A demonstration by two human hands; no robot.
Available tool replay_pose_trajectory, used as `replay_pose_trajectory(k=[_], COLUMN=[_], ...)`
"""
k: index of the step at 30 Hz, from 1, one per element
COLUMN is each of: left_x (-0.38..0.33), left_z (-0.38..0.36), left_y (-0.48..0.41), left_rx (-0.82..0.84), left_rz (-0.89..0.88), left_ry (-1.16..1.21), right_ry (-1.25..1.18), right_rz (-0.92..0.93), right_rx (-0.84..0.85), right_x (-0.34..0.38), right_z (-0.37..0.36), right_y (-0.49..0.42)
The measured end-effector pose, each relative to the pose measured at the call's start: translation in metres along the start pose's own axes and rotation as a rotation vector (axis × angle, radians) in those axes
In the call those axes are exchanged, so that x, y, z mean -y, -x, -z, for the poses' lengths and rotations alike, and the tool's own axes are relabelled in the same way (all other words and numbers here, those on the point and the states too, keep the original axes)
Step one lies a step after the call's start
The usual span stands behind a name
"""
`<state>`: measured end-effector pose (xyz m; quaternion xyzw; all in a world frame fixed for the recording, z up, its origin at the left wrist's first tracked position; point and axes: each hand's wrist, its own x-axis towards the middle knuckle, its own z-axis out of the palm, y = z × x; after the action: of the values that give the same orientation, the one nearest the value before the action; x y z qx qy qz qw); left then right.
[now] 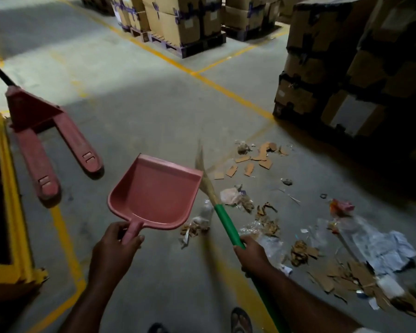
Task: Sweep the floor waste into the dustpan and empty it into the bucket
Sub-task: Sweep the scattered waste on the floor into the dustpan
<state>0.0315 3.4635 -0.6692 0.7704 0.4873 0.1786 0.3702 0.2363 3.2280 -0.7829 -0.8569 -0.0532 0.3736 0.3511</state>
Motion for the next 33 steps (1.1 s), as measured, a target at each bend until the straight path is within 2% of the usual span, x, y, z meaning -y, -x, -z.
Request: replay_pose_trajectory(k=[6, 11, 19, 25, 33], left_x=[0.032, 0.059, 0.116, 0.174, 0.185], left_z=[0.017, 0.020, -0.054, -0.119, -0.156], left_y=[-0.119, -0.237, -0.359, -0.396, -0.391], left_rx=[0.043, 0.210, 0.428, 0.487, 0.539], left_rz=[-0.012, -0.083, -0.196, -0.154, -0.159], left_ry=[-0.049, -0.162, -0.262, -0.252, -0.194], right_ry=[0.108, 0.253, 0.237, 0.141, -0.044], right_rz=[-0.081, -0.139, -0.338, -0.595, -0.732], right_rx=[0.162, 0.223, 0.265, 0.042, -0.243], right_x=[0.056, 0.096, 0.088, 0.023, -0.035], right_z=[-0.096, -0.191, -0.308, -0.336, -0.282], right_y=[-0.048, -0.076, -0.132, -0.178, -0.206])
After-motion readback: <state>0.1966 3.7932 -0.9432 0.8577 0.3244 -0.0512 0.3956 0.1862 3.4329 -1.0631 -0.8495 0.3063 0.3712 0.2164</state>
